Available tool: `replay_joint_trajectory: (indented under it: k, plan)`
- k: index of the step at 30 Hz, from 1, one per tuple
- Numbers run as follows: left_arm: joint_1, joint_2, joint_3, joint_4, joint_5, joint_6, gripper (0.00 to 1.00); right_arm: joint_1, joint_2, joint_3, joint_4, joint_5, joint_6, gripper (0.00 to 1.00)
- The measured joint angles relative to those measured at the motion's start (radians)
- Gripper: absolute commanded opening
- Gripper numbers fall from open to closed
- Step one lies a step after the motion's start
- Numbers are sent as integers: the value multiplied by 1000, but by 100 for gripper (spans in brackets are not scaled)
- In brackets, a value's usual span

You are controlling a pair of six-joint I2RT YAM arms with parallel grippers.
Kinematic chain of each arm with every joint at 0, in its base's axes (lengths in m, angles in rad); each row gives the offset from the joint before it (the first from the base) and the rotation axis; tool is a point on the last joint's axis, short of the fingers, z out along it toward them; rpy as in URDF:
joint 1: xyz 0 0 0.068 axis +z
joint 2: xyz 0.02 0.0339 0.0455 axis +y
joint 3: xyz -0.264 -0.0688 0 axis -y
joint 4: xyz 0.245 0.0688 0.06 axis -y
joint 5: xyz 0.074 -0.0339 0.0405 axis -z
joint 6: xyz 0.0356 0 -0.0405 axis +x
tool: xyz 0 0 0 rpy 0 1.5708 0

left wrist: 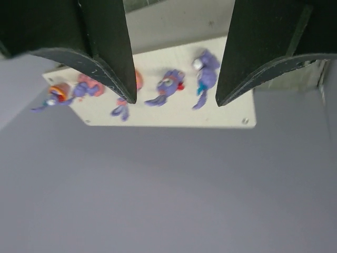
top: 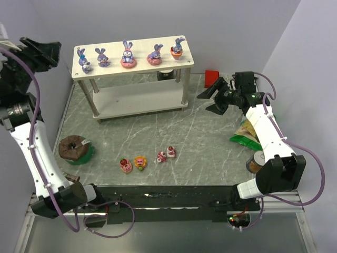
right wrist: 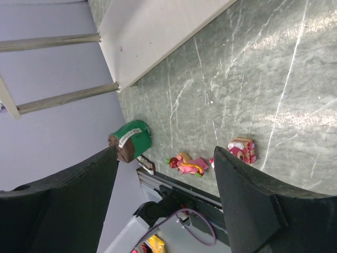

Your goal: Place and organize the plastic toys onto the shelf

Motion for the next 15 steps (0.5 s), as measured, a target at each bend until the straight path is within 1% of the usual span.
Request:
replay_joint_trajectory:
  k: [2, 6, 8, 12, 15]
  plan:
    - [-33, 5, -40, -53, -99, 7, 68, 0, 0, 0, 0, 0, -7, 80]
    - [-133, 46, -143, -155, -288, 5, 68, 0, 0, -3, 2, -7, -16, 80]
    - [-189, 58, -164, -192, -348, -2, 69, 0, 0, -5, 2, -9, -17, 80]
    - [-279, 77, -158, -245, -482, -13, 70, 0, 2, -6, 3, -12, -17, 80]
    - [-318, 79, -143, -262, -562, -15, 70, 0, 2, -14, 17, -14, -17, 80]
